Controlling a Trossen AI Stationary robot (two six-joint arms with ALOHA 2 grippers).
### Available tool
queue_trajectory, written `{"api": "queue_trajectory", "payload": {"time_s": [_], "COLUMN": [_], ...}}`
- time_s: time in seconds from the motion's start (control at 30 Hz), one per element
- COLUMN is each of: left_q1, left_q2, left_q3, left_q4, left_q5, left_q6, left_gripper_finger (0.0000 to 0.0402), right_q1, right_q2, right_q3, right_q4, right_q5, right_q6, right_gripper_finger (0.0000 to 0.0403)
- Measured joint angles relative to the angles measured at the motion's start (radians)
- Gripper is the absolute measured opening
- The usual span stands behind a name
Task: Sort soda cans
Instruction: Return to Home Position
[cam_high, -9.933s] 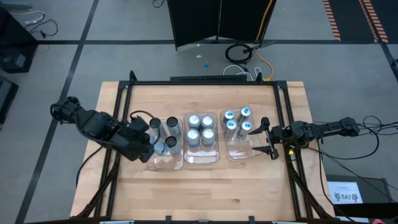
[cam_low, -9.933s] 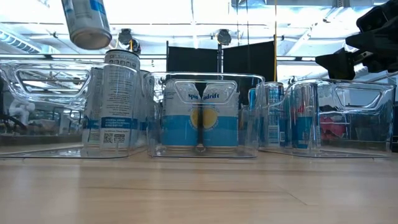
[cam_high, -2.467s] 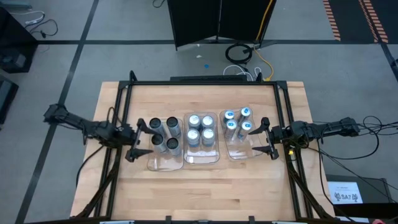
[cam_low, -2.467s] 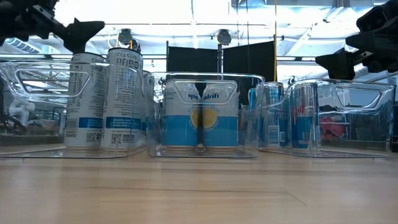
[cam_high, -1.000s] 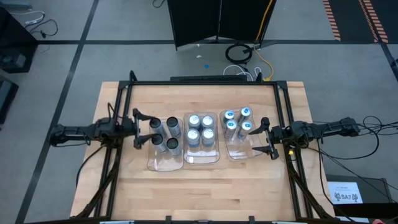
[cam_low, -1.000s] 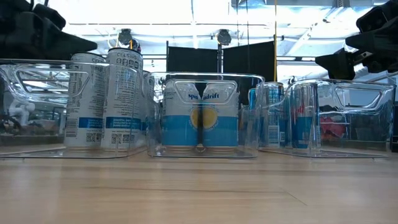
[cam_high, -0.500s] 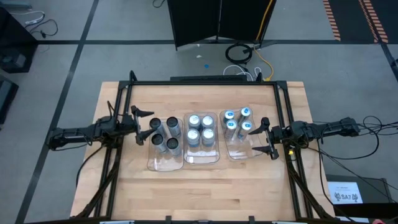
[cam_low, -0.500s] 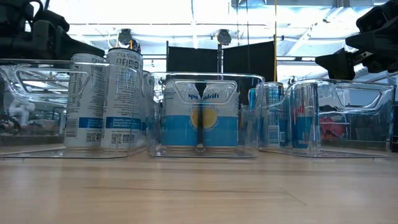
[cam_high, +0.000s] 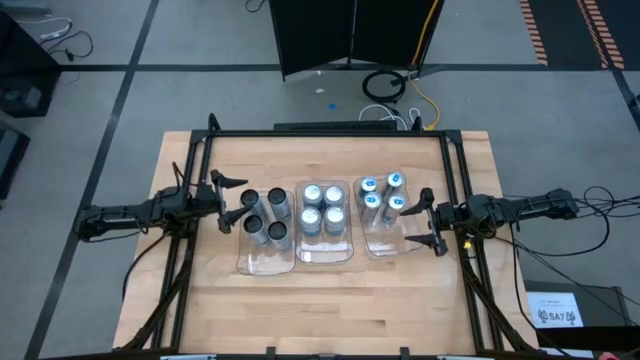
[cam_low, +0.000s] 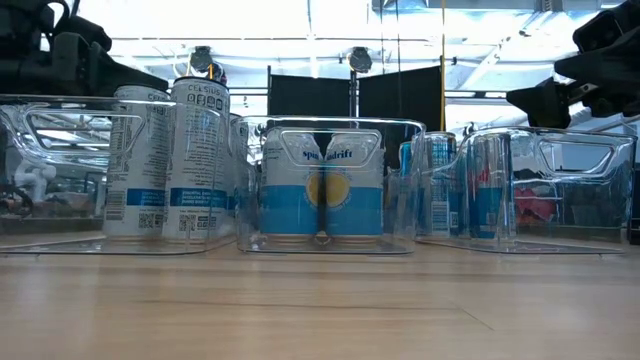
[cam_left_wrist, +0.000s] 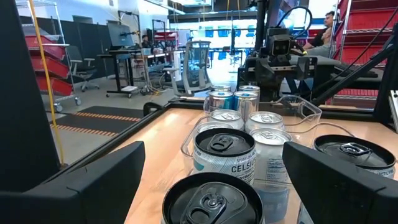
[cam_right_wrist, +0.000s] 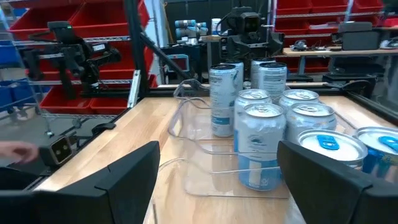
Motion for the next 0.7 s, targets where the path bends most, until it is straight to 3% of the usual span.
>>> {"api": "queue_trajectory", "payload": {"time_s": [0.4, 0.7], "left_q1": [0.0, 0.0], "left_q2": [0.0, 0.0], "left_q3": [0.0, 0.0], "left_q4": [0.0, 0.0], "left_q5": [0.0, 0.0], "left_q6": [0.0, 0.0], "left_gripper_finger": [0.0389, 0.0389], "right_q1": [-0.001, -0.001], "right_q2": [0.0, 0.0], "right_q3": [0.0, 0.0], "right_q4": [0.028, 0.031], "right_q5": [0.203, 0.231], "right_q6": [0.115, 0.131], "right_gripper_finger": [0.0318, 0.0318]}}
